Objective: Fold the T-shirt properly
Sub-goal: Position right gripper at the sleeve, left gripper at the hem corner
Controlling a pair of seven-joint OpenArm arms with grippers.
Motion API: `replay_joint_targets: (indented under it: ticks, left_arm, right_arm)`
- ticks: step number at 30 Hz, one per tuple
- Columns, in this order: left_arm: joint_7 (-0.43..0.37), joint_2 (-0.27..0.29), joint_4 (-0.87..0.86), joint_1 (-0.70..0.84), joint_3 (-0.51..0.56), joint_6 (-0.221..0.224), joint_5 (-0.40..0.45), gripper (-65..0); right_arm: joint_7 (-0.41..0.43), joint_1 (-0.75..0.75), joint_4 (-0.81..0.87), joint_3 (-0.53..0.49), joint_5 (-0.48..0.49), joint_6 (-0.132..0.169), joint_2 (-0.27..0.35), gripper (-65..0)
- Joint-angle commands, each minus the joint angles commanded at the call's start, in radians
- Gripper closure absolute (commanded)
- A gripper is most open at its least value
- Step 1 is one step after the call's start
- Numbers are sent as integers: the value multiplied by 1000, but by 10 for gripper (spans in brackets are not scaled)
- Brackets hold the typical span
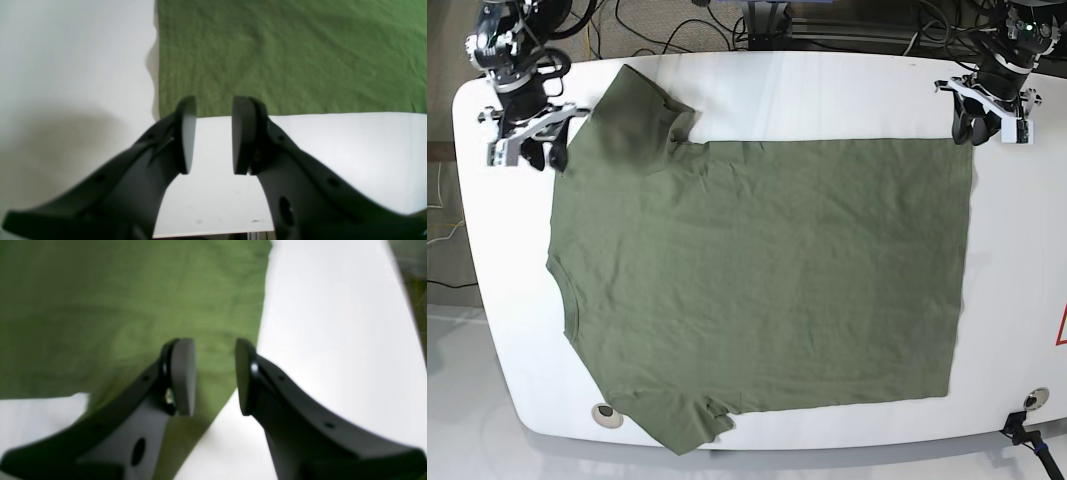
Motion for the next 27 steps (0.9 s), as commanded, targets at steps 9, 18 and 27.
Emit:
replay_joint_targets:
  ticks: [9, 18, 27]
  left_arm:
    - [2, -2, -3, -1, -3, 0, 1, -170]
    - [11, -2, -5, -6, 2, -1, -2, -171]
    - [0, 1, -10, -6, -2, 3, 9, -169]
  right_arm:
    - [-7, 43, -222, 74, 5, 52, 23, -195]
    - [-21, 16, -266, 82, 14, 47, 18, -195]
    - [-27, 47, -347, 80, 9, 51, 22, -198]
